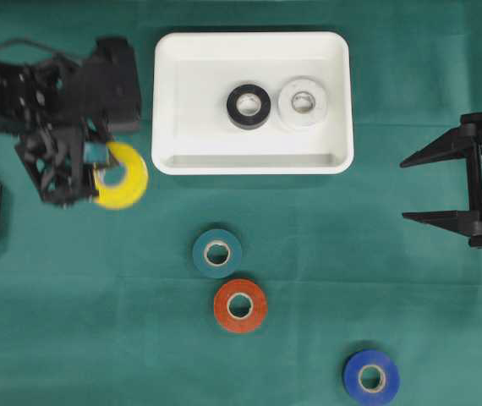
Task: Pick up the tape from a random location and place it into the white case.
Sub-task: 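Lift the yellow tape with the left gripper and carry it up to the tray, then lower the yellow tape into the tray's left side and open the left gripper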
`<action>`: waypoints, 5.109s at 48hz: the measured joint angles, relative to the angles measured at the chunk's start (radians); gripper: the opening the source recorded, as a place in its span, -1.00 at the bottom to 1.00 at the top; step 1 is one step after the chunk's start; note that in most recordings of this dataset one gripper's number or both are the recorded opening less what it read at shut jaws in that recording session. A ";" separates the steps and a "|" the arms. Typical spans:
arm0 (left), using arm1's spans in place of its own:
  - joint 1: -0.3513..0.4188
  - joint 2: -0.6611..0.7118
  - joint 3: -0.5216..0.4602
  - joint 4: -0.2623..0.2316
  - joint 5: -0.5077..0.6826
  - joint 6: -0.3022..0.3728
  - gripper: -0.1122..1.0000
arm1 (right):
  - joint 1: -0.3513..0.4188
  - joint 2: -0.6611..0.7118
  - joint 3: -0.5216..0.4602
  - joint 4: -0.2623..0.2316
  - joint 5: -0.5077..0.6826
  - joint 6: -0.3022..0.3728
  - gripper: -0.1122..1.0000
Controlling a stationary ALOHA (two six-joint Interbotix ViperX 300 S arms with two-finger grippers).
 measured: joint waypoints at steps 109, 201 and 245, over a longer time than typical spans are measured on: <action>0.239 0.313 -0.291 -0.002 -0.112 0.075 -0.41 | 0.000 0.000 -0.009 -0.003 0.020 -0.011 0.74; 0.308 0.606 -0.071 0.000 -0.543 0.075 -0.41 | 0.000 -0.002 -0.011 -0.005 0.018 -0.011 0.74; 0.304 0.577 -0.071 0.000 -0.561 0.106 0.78 | 0.000 0.000 -0.012 -0.021 0.020 -0.012 0.74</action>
